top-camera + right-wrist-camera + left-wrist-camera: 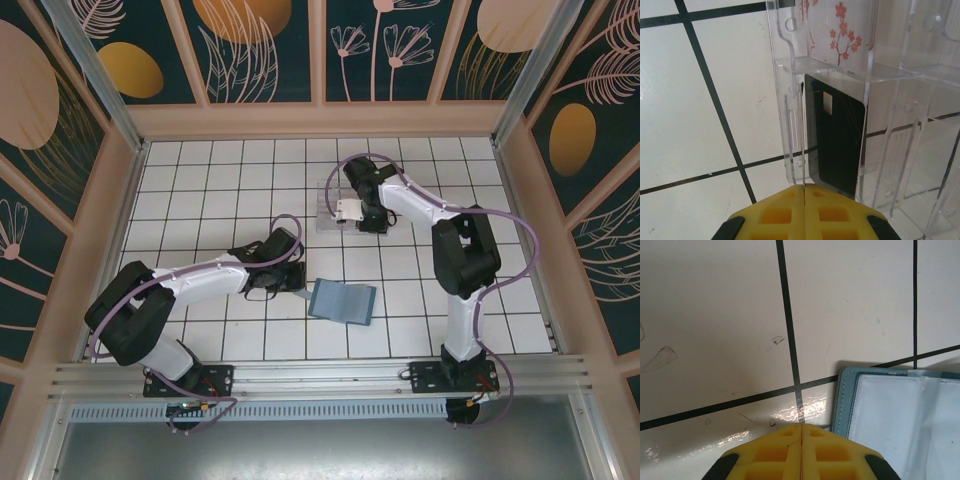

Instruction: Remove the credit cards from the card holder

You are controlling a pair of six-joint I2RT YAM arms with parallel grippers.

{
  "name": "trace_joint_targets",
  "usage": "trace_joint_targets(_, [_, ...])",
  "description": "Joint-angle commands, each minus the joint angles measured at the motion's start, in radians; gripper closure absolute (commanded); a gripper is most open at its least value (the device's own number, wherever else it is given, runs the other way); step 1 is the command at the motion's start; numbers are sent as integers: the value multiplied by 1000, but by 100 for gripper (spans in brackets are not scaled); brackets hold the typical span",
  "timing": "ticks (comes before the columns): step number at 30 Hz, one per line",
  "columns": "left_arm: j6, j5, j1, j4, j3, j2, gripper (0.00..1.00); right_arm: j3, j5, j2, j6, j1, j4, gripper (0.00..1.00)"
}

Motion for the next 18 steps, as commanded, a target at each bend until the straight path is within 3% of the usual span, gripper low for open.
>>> trace_joint_targets(1, [14,10,7,12,-12,0,92,25,-4,19,-2,-2,-16,100])
trace_joint_targets(6, [15,9,8,10,-12,-3,92,28,62,17,4,-2,22,100])
trace_joint_targets(18, [19,15,12,12,-4,8,92,-8,207,-30,-15,-3,171,79])
